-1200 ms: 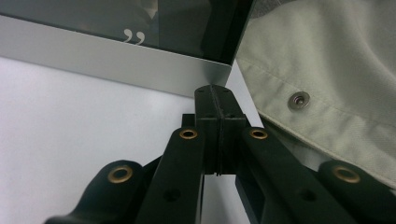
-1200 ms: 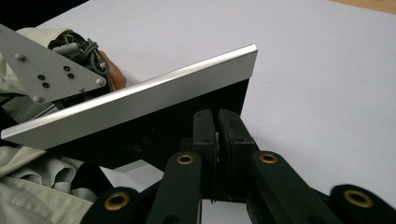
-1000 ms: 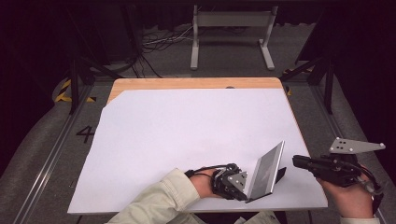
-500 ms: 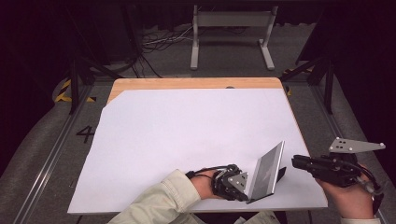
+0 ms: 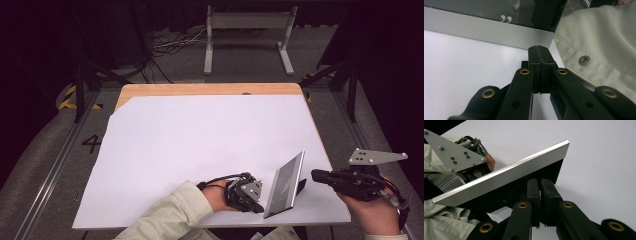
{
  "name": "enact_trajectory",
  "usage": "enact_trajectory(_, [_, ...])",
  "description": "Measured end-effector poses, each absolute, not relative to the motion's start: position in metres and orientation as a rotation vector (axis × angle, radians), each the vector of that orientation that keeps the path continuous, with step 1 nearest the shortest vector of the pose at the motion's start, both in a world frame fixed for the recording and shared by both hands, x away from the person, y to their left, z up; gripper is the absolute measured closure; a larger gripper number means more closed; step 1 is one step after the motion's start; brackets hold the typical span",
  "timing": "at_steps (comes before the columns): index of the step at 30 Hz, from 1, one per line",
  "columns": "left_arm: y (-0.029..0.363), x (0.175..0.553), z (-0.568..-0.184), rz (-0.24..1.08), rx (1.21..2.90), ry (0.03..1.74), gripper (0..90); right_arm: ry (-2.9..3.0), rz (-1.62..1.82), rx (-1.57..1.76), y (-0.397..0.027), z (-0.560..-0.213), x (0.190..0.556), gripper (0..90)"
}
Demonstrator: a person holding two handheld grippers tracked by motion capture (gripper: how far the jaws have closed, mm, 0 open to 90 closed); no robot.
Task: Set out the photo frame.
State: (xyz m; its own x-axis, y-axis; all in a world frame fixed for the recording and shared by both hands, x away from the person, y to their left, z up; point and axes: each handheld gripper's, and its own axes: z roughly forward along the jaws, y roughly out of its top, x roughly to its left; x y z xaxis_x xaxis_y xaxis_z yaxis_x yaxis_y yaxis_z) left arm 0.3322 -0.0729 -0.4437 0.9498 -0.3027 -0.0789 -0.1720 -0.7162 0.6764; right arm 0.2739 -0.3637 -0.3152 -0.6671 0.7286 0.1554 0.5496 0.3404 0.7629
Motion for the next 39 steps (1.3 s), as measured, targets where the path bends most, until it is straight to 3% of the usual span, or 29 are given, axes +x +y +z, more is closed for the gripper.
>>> enact_trajectory(39, [-0.088, 0.322, -0.446, -0.240, 2.365, -0.346, 89.9, 2.358, 1.272, 1.170, -0.365, -0.304, 0.267, 81.9])
